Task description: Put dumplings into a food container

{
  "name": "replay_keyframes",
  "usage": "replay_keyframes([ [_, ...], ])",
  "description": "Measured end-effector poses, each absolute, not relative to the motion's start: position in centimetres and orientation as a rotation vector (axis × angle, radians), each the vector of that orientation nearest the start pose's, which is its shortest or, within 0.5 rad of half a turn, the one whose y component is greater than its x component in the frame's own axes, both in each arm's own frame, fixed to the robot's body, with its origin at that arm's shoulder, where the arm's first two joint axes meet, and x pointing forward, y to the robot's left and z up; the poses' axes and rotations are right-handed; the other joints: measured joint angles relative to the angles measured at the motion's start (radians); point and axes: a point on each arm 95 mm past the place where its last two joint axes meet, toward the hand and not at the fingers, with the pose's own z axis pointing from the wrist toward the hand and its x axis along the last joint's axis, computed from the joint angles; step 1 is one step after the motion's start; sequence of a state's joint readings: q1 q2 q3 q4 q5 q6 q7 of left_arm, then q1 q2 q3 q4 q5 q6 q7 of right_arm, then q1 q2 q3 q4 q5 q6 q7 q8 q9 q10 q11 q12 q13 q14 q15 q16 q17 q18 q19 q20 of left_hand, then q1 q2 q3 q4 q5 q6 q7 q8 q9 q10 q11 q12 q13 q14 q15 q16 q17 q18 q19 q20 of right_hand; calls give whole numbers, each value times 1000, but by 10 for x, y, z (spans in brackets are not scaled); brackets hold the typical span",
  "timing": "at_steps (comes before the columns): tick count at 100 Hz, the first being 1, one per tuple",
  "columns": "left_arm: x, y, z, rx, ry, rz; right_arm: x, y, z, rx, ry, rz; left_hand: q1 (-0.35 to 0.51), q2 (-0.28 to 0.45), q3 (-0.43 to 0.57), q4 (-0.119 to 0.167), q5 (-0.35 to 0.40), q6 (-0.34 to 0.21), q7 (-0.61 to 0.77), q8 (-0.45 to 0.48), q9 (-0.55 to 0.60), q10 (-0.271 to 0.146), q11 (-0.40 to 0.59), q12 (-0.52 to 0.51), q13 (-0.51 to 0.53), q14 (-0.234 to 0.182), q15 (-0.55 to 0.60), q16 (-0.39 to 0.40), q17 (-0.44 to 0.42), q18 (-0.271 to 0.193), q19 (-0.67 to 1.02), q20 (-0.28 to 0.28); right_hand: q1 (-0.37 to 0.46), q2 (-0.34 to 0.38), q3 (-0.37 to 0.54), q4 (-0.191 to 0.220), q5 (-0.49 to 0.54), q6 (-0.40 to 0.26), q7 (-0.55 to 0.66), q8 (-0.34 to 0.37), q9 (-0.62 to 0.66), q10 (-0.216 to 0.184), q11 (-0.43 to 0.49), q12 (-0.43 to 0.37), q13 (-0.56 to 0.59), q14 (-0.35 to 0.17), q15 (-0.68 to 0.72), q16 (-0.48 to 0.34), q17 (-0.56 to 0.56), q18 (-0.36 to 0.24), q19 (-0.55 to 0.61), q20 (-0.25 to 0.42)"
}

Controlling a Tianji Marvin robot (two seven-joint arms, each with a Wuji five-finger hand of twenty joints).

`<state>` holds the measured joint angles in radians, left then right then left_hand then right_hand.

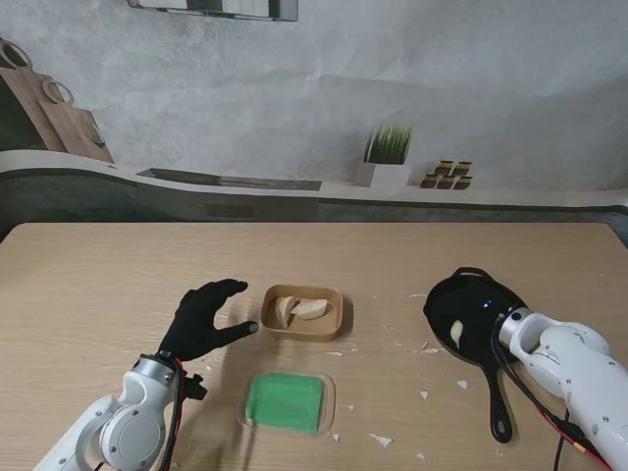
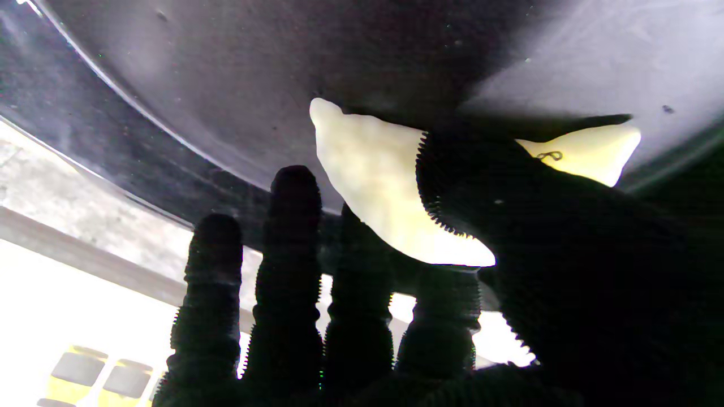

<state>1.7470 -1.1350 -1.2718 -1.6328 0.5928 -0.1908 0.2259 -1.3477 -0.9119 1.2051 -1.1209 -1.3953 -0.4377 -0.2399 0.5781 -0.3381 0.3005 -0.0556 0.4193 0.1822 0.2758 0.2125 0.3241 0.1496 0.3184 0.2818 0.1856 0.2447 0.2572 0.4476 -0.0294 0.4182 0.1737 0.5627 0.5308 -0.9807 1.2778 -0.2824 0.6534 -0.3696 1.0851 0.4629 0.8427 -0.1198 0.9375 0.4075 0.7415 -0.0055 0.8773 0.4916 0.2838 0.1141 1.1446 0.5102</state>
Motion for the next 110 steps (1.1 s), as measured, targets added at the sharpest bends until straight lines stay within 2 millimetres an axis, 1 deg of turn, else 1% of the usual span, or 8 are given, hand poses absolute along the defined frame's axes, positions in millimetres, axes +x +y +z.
replay_keyframes([
  [9, 350, 1, -346, -1537, 1121, -1923, 439, -143, -373, 735, 1940, 1139, 0, 0, 0, 0, 0, 0, 0, 0, 0, 0, 0, 0, 0, 0, 0, 0, 0, 0, 0, 0, 15, -34, 1, -21, 17, 0, 39, 0, 39, 22, 10, -4, 62, 10, 39, 4, 42, 11, 47, 0],
  [11, 350, 1, -346, -1537, 1121, -1923, 439, -143, -374, 736, 1936, 1141, 0, 0, 0, 0, 0, 0, 0, 0, 0, 0, 0, 0, 0, 0, 0, 0, 0, 0, 0, 0, 17, -35, 1, -38, 22, 0, 44, 0, 49, 25, 11, -5, 77, 11, 55, 5, 58, 12, 58, 0],
  [27, 350, 2, -346, -1535, 1120, -1921, 439, -145, -377, 738, 1895, 1173, 0, 0, 0, 0, 0, 0, 0, 0, 0, 0, 0, 0, 0, 0, 0, 0, 0, 0, 0, 0, 22, -87, 1, -43, 83, 1, 47, -59, 129, 69, 12, -6, 175, 35, 119, 7, 125, 36, 118, 0],
  [48, 351, 3, -346, -1535, 1119, -1919, 436, -148, -378, 731, 1857, 1198, 0, 0, 0, 0, 0, 0, 0, 0, 0, 0, 0, 0, 0, 0, 0, 0, 0, 0, 0, 0, 23, -106, 8, -56, 115, 8, 13, -105, 173, 110, 13, 17, 198, 48, 151, -28, 147, 48, 140, 0],
  [61, 351, 3, -347, -1533, 1119, -1921, 426, -155, -374, 733, 1832, 1223, 0, 0, 0, 0, 0, 0, 0, 0, 0, 0, 0, 0, 0, 0, 0, 0, 0, 0, 0, 0, 34, -105, 8, -56, 137, 20, -22, -119, 193, 132, 24, 42, 198, 64, 164, -34, 148, 60, 141, 0],
  [73, 351, 4, -347, -1532, 1119, -1922, 420, -155, -362, 707, 1813, 1272, 0, 0, 0, 0, 0, 0, 0, 0, 0, 0, 0, 0, 0, 0, 0, 0, 0, 0, 0, 0, 34, -101, 8, -56, 137, 21, -28, -119, 193, 136, 38, 64, 198, 71, 174, -39, 148, 61, 141, 0],
  [91, 352, 4, -347, -1531, 1118, -1928, 423, -153, -336, 672, 1730, 1346, 0, 0, 0, 0, 0, 0, 0, 0, 0, 0, 0, 0, 0, 0, 0, 0, 0, 0, 0, 0, 34, -93, 7, -56, 137, 23, -38, -119, 193, 140, 47, 81, 198, 73, 176, -41, 140, 64, 141, 0],
  [110, 352, 5, -347, -1531, 1114, -1938, 429, -137, -306, 689, 1645, 1483, 0, 0, 0, 0, 0, 0, 0, 0, 0, 0, 0, 0, 0, 0, 0, 0, 0, 0, 0, 0, 35, -92, 8, -56, 137, 32, -39, -119, 193, 150, 56, 96, 198, 84, 186, -41, 138, 73, 141, 0],
])
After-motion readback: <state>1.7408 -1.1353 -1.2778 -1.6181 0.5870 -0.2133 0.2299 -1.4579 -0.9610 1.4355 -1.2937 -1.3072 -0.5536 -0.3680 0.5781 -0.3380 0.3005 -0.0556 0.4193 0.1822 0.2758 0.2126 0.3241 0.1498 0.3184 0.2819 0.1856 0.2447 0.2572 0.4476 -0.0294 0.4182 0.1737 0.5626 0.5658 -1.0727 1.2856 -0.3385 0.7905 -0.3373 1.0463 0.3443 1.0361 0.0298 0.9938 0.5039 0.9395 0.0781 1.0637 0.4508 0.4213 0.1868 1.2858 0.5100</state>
